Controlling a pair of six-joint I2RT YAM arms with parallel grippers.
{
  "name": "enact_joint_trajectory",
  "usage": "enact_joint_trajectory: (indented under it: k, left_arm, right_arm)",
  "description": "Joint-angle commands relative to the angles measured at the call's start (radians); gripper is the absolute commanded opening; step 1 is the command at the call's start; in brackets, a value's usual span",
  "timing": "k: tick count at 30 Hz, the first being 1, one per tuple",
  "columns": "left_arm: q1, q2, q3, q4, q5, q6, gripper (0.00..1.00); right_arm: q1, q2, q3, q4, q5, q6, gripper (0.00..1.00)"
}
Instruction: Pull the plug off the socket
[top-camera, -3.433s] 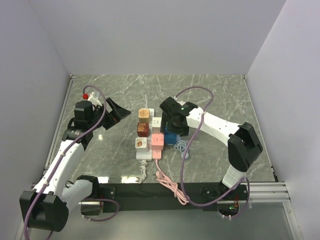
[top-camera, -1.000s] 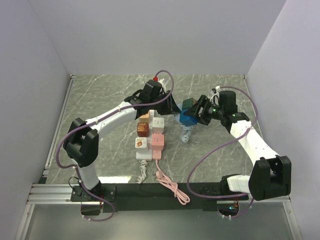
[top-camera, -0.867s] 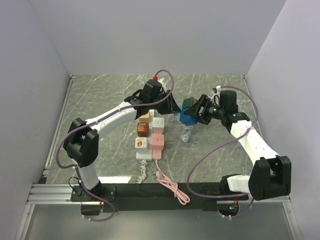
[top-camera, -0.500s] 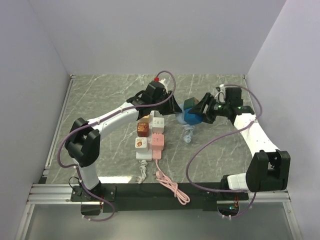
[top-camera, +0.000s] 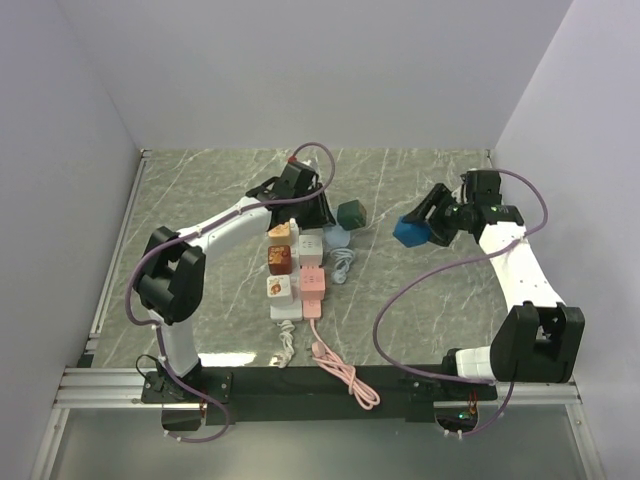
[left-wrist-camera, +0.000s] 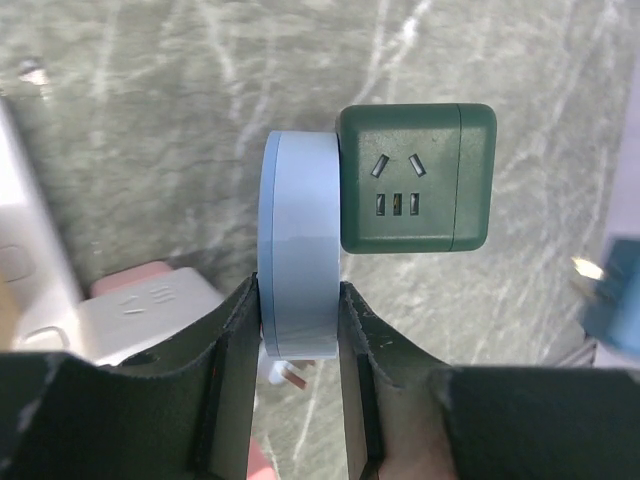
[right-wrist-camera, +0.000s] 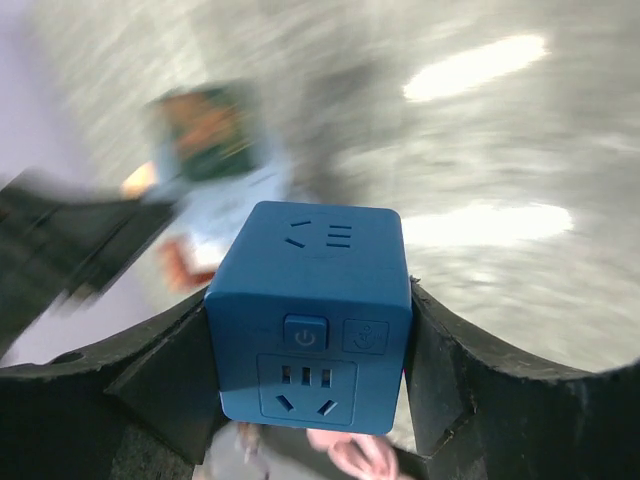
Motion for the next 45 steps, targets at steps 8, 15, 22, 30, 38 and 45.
enact_joint_trajectory:
  k: [8,15,22,30,38,45]
  left_arm:
    - [-0.008,-0.051,0.101,0.163,0.182,-0.050,0.01]
    - [-0.008,-0.069,0.053,0.181,0.235,-0.070,0.01]
    - [-0.008,-0.071,0.006,0.192,0.274,-0.068,0.01]
    - [-0.016,-0.100,-0.046,0.212,0.274,-0.078,0.01]
    - [-0.016,-0.117,-0.063,0.201,0.280,-0.067,0.01]
    - [-0.019,-0.110,-0.083,0.210,0.292,-0.067,0.01]
  right_arm:
    - [-0.113,0.136,0.049,-0.187,0.809,0.164,0.00]
    - [-0.139,0.270,0.126,-0.197,0.933,0.237,0.08]
    - [-0.134,0.353,0.097,-0.154,0.826,0.214,0.19]
    - [-0.117,0.316,0.046,-0.134,0.804,0.188,0.60]
    - [-0.073,0.158,0.177,-0.258,0.852,0.152,0.92]
    - [0.020,0.079,0.160,-0.214,0.722,0.014,0.96]
